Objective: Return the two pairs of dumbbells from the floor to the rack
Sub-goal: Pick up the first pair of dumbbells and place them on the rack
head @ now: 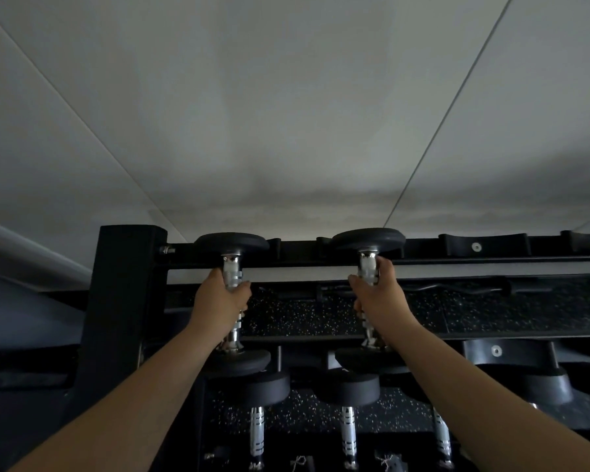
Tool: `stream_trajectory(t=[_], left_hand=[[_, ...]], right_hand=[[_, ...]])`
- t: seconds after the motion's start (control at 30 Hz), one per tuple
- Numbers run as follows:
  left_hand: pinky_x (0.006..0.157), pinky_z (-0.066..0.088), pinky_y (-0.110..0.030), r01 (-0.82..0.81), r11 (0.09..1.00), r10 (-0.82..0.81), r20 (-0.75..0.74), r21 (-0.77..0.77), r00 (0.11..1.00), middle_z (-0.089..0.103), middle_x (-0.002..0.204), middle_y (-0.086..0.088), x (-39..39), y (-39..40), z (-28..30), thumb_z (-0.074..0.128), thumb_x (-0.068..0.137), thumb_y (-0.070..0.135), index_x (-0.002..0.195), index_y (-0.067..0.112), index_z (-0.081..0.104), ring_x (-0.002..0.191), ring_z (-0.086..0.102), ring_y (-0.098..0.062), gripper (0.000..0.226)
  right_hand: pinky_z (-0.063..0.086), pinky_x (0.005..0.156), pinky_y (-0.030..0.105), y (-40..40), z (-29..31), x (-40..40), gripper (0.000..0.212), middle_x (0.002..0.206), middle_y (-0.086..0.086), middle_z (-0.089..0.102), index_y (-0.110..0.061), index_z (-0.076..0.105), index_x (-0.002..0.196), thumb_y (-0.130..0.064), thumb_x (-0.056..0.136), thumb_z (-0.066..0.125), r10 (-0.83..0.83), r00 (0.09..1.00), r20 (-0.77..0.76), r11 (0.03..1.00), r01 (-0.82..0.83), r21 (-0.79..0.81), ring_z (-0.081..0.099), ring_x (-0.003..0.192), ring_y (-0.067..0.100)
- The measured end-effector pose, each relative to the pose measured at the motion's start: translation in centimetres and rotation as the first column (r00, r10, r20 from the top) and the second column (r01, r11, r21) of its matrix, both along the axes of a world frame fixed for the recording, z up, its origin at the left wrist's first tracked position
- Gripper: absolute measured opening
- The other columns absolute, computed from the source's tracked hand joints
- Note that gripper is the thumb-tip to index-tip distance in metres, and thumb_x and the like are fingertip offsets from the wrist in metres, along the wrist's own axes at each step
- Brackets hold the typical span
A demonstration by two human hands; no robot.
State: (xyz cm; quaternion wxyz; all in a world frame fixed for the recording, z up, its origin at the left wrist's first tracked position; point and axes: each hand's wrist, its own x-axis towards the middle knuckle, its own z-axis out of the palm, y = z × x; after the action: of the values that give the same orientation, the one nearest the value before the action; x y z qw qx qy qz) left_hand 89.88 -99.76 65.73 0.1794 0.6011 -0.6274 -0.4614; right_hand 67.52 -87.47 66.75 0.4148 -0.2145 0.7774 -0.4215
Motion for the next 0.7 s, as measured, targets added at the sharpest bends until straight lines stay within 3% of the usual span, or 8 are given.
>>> stream_trajectory(t=[0.17,0.3,0.47,0.6,0.7], left_hand=[[0.050,0.046,-0.030,0.001,1.000,-0.001,-0.025,0.017,1.000,0.066,0.076,-0.015,0.65,0.75,-0.28,0.064,0.086,0.015,0.085,0.017,0.053,0.054,0.057,-0.017,0.011],[0.051,0.045,-0.030,0.003,1.000,-0.003,-0.030,0.019,1.000,0.064,0.069,-0.013,0.50,0.59,-0.19,0.063,0.086,0.015,0.089,0.008,0.057,0.051,0.055,-0.018,0.011],[0.044,0.045,-0.025,0.003,1.000,-0.003,-0.069,0.009,0.998,0.067,0.074,-0.010,0.41,0.68,-0.06,0.063,0.087,0.015,0.087,0.017,0.055,0.048,0.056,-0.012,0.008],[0.054,0.050,-0.030,0.006,1.000,-0.007,-0.046,-0.007,0.999,0.067,0.080,-0.010,0.45,0.68,-0.18,0.063,0.087,0.019,0.087,0.021,0.052,0.058,0.061,-0.017,0.011],[0.052,0.048,-0.027,0.016,1.000,-0.017,-0.022,-0.007,1.000,0.066,0.080,-0.007,0.39,0.80,-0.13,0.062,0.089,0.026,0.092,0.018,0.050,0.058,0.061,-0.014,0.014]], right_hand=[[0.047,0.046,0.025,0.90,-0.26,0.57,0.044,0.079,0.006,0.059,-0.022,0.036,0.129,-0.022,0.091,0.058,-0.012,1.000,0.008,1.000,0.012,-0.003,0.055,0.053,0.014],[0.046,0.039,0.017,0.88,-0.06,0.54,0.043,0.076,0.006,0.059,-0.022,0.036,0.128,-0.021,0.091,0.058,-0.017,1.000,0.010,1.000,0.017,-0.014,0.054,0.051,0.012],[0.046,0.044,0.021,0.62,0.03,0.69,0.043,0.082,0.008,0.059,-0.021,0.036,0.129,-0.022,0.091,0.058,-0.012,1.000,-0.020,1.000,0.011,-0.008,0.055,0.054,0.013],[0.044,0.037,0.013,0.76,-0.03,0.69,0.044,0.085,0.012,0.059,-0.021,0.036,0.129,-0.021,0.092,0.057,-0.022,1.000,-0.017,1.000,0.022,-0.009,0.055,0.054,0.013],[0.046,0.041,0.017,0.86,-0.10,0.68,0.047,0.084,0.009,0.061,-0.022,0.034,0.132,-0.024,0.091,0.058,-0.006,0.999,-0.049,1.000,0.006,0.013,0.057,0.056,0.013]])
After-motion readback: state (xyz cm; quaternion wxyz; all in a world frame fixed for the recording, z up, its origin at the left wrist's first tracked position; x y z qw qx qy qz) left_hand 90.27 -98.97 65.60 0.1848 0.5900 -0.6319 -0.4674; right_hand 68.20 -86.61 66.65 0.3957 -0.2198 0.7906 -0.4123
